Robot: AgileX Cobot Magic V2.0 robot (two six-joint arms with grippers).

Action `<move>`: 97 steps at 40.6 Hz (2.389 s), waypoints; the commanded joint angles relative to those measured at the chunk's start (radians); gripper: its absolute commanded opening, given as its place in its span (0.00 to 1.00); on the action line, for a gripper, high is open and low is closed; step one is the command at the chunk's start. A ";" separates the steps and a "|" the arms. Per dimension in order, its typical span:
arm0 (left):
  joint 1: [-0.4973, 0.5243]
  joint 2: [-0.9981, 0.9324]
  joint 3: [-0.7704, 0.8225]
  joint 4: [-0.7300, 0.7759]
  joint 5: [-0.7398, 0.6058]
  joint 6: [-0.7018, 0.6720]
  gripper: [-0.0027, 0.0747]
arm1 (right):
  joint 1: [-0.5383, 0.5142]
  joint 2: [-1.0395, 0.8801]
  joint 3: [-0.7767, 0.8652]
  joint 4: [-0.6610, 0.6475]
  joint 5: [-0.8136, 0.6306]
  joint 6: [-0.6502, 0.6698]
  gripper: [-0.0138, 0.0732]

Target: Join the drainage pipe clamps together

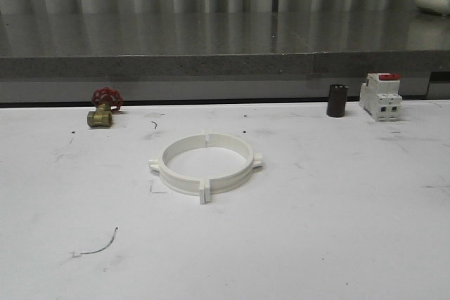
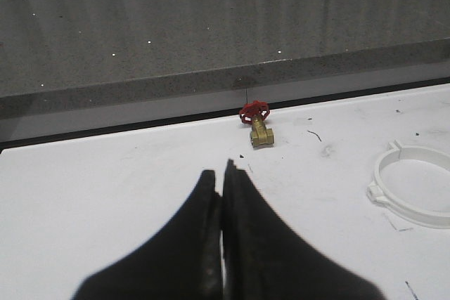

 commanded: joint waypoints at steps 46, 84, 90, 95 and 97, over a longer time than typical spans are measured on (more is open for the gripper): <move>0.082 -0.153 0.161 -0.211 -0.225 0.199 0.01 | -0.005 0.009 -0.025 -0.006 -0.079 -0.010 0.03; 0.145 -0.278 0.420 -0.253 -0.355 0.230 0.01 | -0.005 0.008 -0.025 -0.006 -0.078 -0.010 0.03; 0.145 -0.278 0.420 -0.253 -0.355 0.230 0.01 | -0.005 0.008 -0.025 -0.006 -0.078 -0.010 0.03; 0.145 -0.278 0.420 -0.253 -0.355 0.230 0.01 | -0.005 0.007 -0.024 -0.006 -0.078 -0.010 0.03; 0.145 -0.278 0.420 -0.253 -0.355 0.230 0.01 | -0.005 0.005 -0.018 -0.006 -0.079 -0.010 0.03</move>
